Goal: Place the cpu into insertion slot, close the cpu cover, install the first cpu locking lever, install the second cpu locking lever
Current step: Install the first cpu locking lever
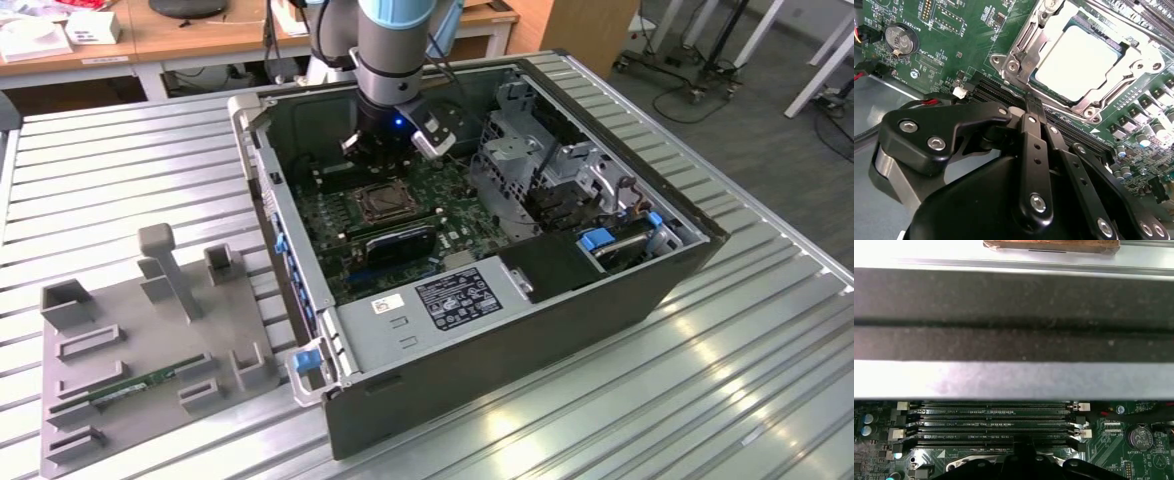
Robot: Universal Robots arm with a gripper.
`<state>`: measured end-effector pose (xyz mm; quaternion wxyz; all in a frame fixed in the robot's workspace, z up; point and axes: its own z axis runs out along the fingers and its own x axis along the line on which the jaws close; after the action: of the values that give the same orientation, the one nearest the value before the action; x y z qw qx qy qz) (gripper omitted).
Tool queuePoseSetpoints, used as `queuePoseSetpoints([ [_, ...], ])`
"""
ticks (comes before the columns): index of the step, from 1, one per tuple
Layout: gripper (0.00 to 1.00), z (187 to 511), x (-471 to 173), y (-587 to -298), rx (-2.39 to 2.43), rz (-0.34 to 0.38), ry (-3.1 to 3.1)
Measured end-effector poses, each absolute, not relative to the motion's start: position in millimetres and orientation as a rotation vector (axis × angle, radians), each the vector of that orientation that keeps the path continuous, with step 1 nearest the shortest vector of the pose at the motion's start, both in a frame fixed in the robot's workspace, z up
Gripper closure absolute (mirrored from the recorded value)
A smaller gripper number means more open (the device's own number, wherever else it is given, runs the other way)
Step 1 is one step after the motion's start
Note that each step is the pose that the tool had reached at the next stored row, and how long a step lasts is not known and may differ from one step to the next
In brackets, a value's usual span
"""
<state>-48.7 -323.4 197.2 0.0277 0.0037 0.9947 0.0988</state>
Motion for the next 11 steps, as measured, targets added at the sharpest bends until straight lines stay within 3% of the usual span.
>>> queuePoseSetpoints([
  [11, 0.89, 197.1, -46.4, -322.0, 0.011, 0.305, 3.071],
])
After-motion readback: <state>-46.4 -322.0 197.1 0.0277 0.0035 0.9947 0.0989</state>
